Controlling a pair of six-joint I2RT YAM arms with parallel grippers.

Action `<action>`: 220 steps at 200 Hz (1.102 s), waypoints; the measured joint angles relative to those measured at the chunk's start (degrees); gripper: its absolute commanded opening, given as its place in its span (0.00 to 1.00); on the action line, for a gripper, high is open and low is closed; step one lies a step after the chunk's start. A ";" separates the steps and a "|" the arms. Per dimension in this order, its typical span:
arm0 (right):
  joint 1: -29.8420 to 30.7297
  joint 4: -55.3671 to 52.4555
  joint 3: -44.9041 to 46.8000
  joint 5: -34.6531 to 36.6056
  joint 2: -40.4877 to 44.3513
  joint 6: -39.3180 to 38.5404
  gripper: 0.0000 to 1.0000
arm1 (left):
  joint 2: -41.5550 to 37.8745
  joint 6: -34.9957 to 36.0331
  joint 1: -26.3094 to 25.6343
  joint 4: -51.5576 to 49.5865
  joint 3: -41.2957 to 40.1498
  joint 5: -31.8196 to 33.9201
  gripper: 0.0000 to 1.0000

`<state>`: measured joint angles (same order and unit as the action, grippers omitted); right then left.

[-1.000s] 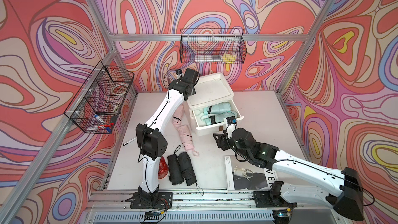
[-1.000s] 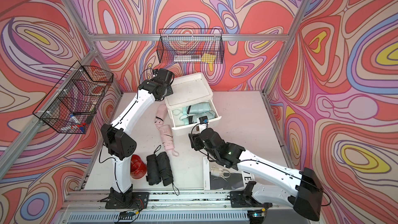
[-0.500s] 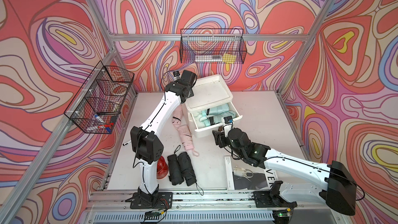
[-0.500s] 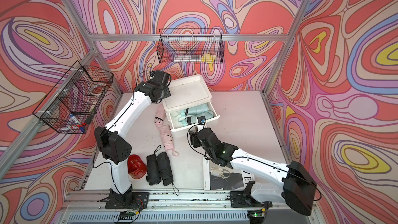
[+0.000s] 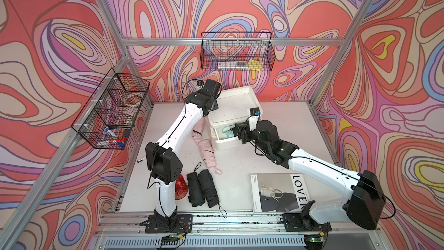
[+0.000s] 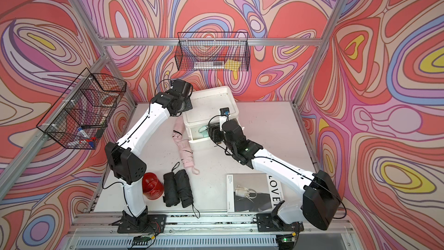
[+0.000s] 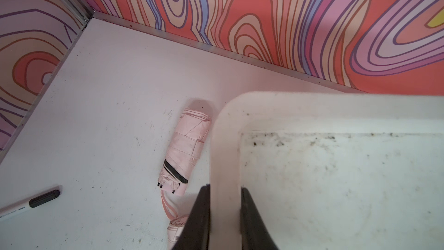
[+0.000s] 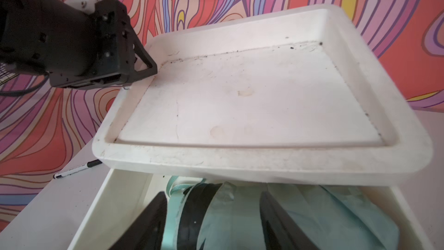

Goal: Place the umbrella in the drawer by color
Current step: Close the drawer in the storage box.

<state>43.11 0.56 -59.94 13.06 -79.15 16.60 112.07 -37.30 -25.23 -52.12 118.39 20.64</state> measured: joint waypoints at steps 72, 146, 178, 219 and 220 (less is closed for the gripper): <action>6.95 -10.10 5.81 -4.09 11.61 7.39 0.58 | 0.00 -0.02 -0.13 -0.11 0.00 -0.07 0.00; 8.02 -6.05 13.05 -0.79 8.00 8.48 0.59 | 0.00 -0.02 -0.11 -0.11 0.00 -0.28 0.00; 8.11 -1.84 11.63 2.45 3.89 4.46 0.59 | 0.00 -0.02 -0.11 -0.11 0.00 -0.48 0.00; 8.20 6.19 8.44 7.02 -1.22 -2.23 0.59 | -0.02 0.04 -0.07 -0.07 0.00 -0.83 0.00; 8.20 6.51 8.41 7.19 -1.42 -2.47 0.59 | -0.02 0.02 -0.07 -0.07 0.00 -0.85 0.00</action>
<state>51.31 7.07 -51.53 20.25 -80.58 14.13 112.05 -37.28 -25.30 -52.18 118.39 19.79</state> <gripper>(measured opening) 0.593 0.209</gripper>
